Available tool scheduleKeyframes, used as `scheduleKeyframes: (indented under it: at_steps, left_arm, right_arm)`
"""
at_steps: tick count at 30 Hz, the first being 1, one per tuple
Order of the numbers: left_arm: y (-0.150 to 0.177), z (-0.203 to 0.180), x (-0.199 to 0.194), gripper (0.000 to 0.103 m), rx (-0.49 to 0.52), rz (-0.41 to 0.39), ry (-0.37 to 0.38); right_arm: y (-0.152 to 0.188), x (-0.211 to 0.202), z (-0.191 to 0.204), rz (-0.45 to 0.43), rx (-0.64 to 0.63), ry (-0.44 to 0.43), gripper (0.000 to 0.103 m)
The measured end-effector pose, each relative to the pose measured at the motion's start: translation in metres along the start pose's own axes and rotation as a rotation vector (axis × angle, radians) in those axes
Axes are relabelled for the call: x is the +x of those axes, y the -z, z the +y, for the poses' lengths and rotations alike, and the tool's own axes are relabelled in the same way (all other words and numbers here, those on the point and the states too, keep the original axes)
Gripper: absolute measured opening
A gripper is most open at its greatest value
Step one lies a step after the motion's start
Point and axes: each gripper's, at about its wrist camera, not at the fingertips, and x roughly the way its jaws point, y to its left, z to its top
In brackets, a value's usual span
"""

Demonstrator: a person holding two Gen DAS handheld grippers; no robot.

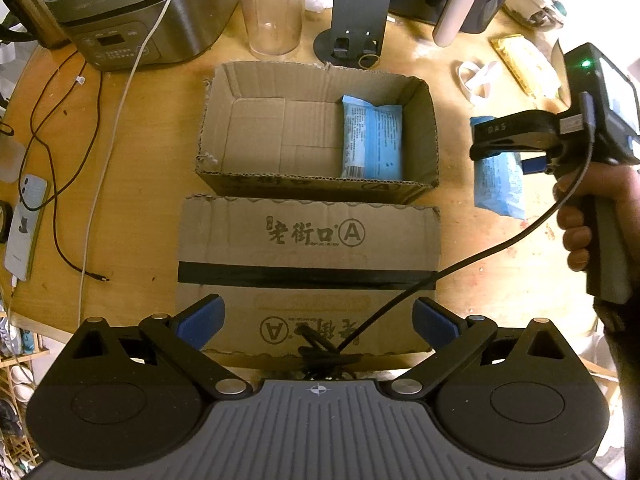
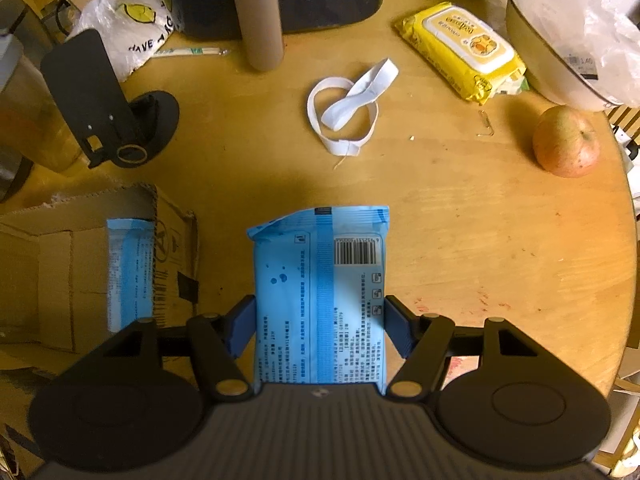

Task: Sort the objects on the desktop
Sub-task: 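Lift the second light-blue packet off the table with the right gripper, then carry the second packet with the right gripper toward the cardboard box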

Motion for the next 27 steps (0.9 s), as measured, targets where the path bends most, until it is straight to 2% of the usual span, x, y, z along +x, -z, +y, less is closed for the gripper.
scheduleKeyframes:
  at_steps: [27]
  left_arm:
    - [0.0, 0.003, 0.0, 0.103, 0.003, 0.0, 0.018]
  right_arm:
    - [-0.013, -0.048, -0.003, -0.012, -0.013, -0.012, 0.066]
